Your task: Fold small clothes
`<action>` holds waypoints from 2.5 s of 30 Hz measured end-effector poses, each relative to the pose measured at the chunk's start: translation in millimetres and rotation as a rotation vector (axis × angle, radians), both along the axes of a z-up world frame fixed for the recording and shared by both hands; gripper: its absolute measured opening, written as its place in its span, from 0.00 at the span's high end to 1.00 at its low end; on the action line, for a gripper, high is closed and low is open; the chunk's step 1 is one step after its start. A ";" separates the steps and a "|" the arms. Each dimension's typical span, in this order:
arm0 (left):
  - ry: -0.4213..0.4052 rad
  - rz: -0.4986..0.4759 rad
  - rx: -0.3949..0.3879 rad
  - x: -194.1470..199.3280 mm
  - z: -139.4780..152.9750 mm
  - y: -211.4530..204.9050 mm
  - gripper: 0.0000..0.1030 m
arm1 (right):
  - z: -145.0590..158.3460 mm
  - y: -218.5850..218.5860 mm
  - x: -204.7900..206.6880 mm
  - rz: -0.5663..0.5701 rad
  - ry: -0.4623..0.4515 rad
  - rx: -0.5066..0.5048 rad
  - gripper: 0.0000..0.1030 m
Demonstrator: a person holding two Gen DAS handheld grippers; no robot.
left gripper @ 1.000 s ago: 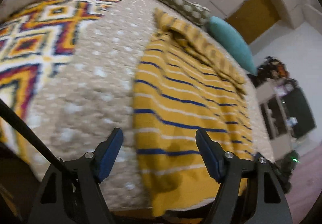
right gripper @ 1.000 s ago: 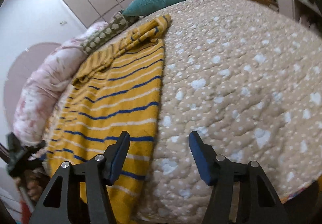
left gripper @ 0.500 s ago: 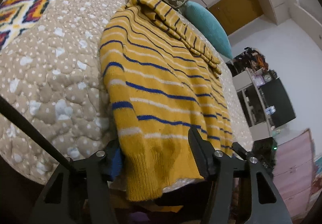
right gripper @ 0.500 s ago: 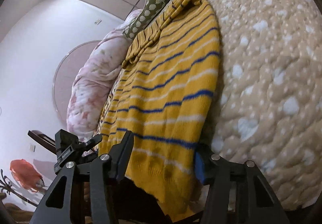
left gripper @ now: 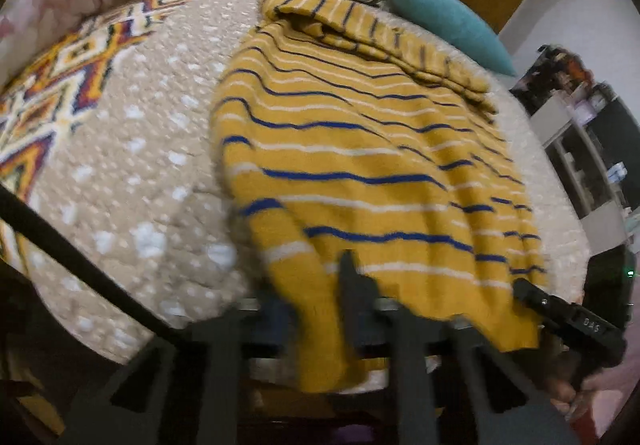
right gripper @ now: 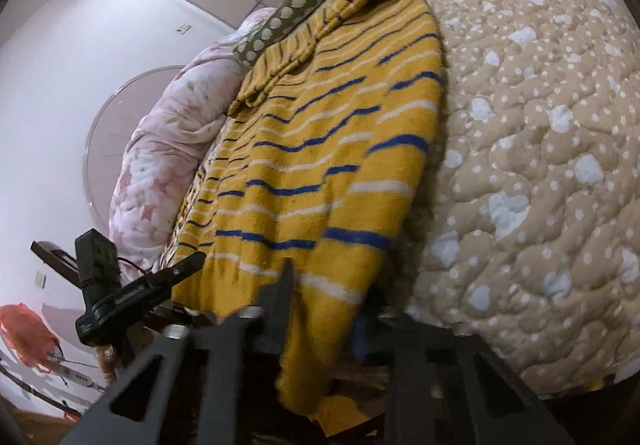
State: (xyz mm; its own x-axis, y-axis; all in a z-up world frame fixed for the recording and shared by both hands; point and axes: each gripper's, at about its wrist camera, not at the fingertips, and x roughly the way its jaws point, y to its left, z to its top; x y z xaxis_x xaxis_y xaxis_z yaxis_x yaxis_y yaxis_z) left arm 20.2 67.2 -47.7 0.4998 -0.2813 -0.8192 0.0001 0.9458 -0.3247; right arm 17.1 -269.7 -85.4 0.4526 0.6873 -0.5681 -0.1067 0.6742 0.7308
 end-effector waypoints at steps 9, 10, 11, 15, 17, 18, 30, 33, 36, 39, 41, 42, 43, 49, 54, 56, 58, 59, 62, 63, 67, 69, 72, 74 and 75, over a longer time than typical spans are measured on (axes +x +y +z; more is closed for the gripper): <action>-0.023 0.061 -0.043 -12.9 31.5 18.7 0.91 | 31.9 -4.2 -3.2 0.077 -0.049 -0.036 0.92; -0.037 0.060 -0.042 -21.4 36.8 19.4 0.92 | 38.2 -5.4 -7.7 0.093 -0.064 -0.040 0.92; -0.049 0.061 -0.037 -29.0 41.4 20.4 0.92 | 45.2 -7.3 -13.3 0.107 -0.081 -0.050 0.92; -0.062 0.059 -0.049 -48.8 53.8 27.2 0.92 | 58.5 -16.7 -33.1 0.143 -0.105 -0.062 0.92; -0.059 0.060 -0.049 -54.7 55.6 28.5 0.92 | 59.4 -16.9 -45.7 0.168 -0.107 -0.066 0.93; -0.057 0.060 -0.048 -58.8 55.4 29.0 0.92 | 59.3 -15.0 -49.7 0.176 -0.105 -0.072 0.93; -0.091 0.061 -0.056 -47.0 62.5 33.5 0.92 | 71.8 -17.0 -53.0 0.169 -0.133 -0.080 0.92; -0.158 0.055 -0.060 -14.2 86.4 32.0 0.92 | 92.1 -12.2 -30.4 0.149 -0.189 -0.098 0.92; -0.213 0.052 -0.019 29.6 104.3 25.0 0.92 | 122.0 -5.0 15.2 0.105 -0.271 -0.138 0.92; -0.233 0.066 0.024 90.7 112.3 19.5 0.92 | 140.3 1.1 69.3 0.047 -0.311 -0.161 0.92; -0.238 0.094 0.055 133.6 112.5 17.3 0.92 | 144.1 4.5 102.1 0.016 -0.319 -0.177 0.92; -0.233 0.106 0.068 154.1 110.7 16.9 0.92 | 144.3 5.7 117.4 0.003 -0.316 -0.187 0.92; -0.224 0.120 0.083 175.2 107.5 16.4 0.92 | 141.2 8.3 139.6 -0.015 -0.305 -0.202 0.92; -0.115 0.141 0.084 253.5 71.8 19.1 0.92 | 111.7 10.2 213.5 -0.065 -0.217 -0.243 0.92; -0.080 0.128 0.060 286.1 50.0 21.2 0.89 | 87.0 -3.3 257.2 -0.105 -0.140 -0.162 0.89; -0.072 0.131 0.014 297.0 45.1 24.7 0.89 | 74.9 -12.8 274.7 -0.143 -0.089 -0.102 0.89; -0.059 0.127 -0.050 306.6 41.9 29.0 0.87 | 64.6 -18.1 288.1 -0.171 -0.046 -0.059 0.87; -0.055 0.128 -0.073 309.8 41.5 30.2 0.86 | 57.2 -21.3 296.4 -0.187 -0.017 -0.042 0.86; -0.043 0.132 -0.171 320.9 40.1 37.9 0.80 | 46.7 -24.7 311.4 -0.215 0.027 -0.030 0.82; -0.035 0.136 -0.208 324.4 38.4 41.3 0.77 | 44.3 -25.8 315.1 -0.221 0.035 -0.021 0.79; -0.012 0.153 -0.320 334.0 30.2 50.5 0.67 | 34.6 -33.4 328.9 -0.256 0.056 0.074 0.62; -0.002 0.165 -0.375 337.6 26.0 55.2 0.63 | 30.5 -39.8 334.1 -0.284 0.064 0.135 0.55; -0.003 0.207 -0.477 341.4 22.4 65.9 0.49 | 23.3 -49.0 340.2 -0.318 0.090 0.224 0.55; -0.022 0.251 -0.503 343.7 23.3 74.2 0.41 | 20.1 -51.2 343.8 -0.333 0.104 0.250 0.55; -0.033 0.274 -0.505 345.3 24.4 78.9 0.38 | 18.9 -52.6 345.4 -0.339 0.110 0.261 0.54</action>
